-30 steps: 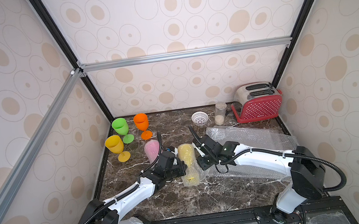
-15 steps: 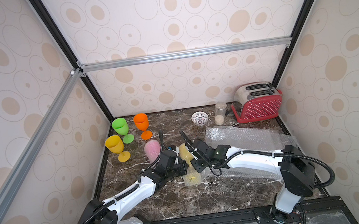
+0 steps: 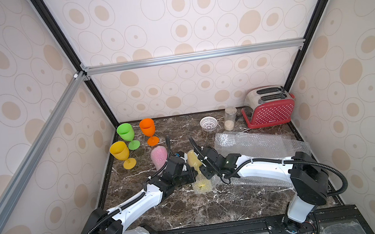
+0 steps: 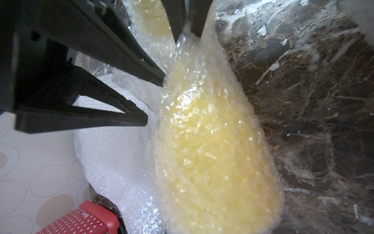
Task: Unpack wine glasses from bubble wrap
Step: Unwrap the bubble wrap at the center of the board.
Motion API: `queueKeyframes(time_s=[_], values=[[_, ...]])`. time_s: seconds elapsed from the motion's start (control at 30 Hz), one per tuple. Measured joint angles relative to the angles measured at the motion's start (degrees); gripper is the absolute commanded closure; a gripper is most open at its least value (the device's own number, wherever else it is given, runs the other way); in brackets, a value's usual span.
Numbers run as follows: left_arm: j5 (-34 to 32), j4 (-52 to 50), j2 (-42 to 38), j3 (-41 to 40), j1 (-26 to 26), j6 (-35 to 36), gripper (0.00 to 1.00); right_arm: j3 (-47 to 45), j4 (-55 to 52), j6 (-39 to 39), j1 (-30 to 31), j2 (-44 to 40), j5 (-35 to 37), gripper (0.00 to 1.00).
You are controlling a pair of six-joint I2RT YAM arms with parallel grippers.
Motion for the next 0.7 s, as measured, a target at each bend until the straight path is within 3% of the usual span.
queueKeyframes(time_s=[0.7], values=[[0.0,0.0,-0.2,0.0,0.0,0.0,1.0,0.0,1.6,4.1,-3.6,1.3,-6.6,0.58]])
